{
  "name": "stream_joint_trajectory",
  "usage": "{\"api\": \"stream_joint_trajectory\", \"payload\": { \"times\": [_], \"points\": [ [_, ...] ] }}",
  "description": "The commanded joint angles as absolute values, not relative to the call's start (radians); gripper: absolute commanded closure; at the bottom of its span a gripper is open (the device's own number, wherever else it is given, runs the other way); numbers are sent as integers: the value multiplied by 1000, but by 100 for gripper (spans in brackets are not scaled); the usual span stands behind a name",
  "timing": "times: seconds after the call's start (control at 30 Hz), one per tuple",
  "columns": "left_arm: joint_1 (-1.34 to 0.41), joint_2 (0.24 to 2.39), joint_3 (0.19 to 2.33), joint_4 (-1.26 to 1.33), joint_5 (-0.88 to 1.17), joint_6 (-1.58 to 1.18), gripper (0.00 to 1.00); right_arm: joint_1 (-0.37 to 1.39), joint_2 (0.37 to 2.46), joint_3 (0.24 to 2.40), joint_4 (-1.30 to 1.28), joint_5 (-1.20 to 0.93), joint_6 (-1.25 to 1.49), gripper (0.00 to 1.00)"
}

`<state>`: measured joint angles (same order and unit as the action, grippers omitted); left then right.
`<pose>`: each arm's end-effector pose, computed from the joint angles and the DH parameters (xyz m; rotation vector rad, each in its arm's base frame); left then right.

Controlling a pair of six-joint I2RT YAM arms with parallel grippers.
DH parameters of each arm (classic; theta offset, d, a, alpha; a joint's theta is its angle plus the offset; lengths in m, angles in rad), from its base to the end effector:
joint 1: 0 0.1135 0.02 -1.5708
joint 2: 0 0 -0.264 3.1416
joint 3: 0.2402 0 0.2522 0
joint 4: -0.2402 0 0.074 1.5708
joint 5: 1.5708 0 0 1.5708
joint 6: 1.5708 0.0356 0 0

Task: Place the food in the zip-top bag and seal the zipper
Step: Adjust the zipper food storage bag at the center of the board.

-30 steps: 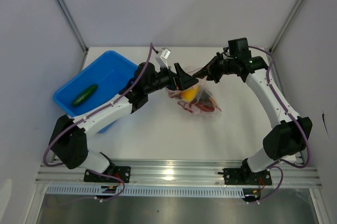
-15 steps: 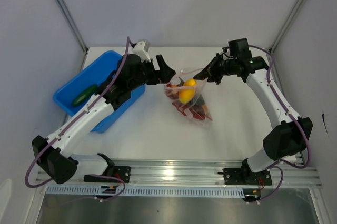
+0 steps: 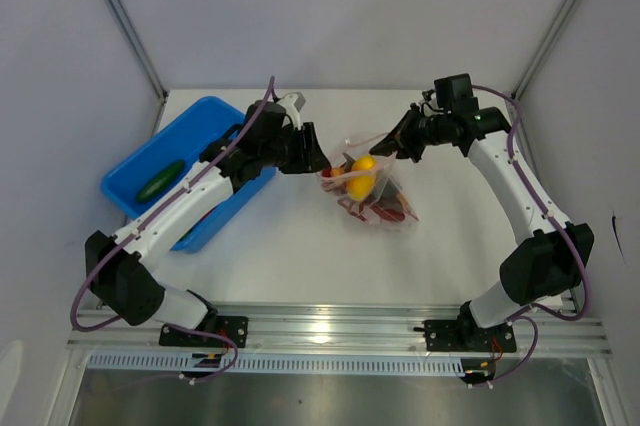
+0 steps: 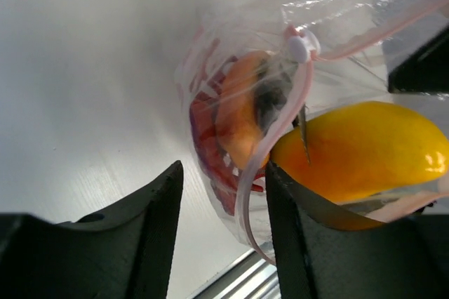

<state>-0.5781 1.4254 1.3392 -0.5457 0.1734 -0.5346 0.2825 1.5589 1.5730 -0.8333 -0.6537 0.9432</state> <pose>0.2638 -0.1794 0.3490 0.1521 2.3076 -0.7894 0.3116 0.1130 0.3662 0.5115 2.5577 1.3037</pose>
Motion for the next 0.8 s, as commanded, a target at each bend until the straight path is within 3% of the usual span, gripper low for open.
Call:
{"api": "stream_joint_trajectory", "payload": {
  "times": [0.0, 0.13, 0.17, 0.2, 0.27, 0.4, 0.6, 0.77],
  "points": [
    [-581, 1394, 1342, -485, 305, -497, 49, 276, 1503, 1598, -819, -680, 924, 100],
    [-583, 1440, 1365, -495, 426, -499, 67, 278, 1506, 1595, -827, -647, 896, 100],
    [-583, 1453, 1374, -497, 457, -496, 74, 276, 1509, 1595, -840, -638, 870, 100],
    [-581, 1465, 1384, -488, 491, -491, 89, 276, 1512, 1595, -850, -626, 853, 100],
    [-584, 1483, 1407, -453, 588, -495, 99, 275, 1516, 1595, -880, -582, 798, 100],
    [-598, 1477, 1440, -324, 705, -538, 99, 276, 1519, 1604, -934, -483, 685, 100],
    [-617, 1516, 1578, -189, 844, -681, 100, 357, 1546, 1831, -1032, -266, 500, 100],
    [-627, 1543, 1614, -205, 825, -733, 99, 410, 1556, 1888, -996, -265, 472, 100]
  ]
}}
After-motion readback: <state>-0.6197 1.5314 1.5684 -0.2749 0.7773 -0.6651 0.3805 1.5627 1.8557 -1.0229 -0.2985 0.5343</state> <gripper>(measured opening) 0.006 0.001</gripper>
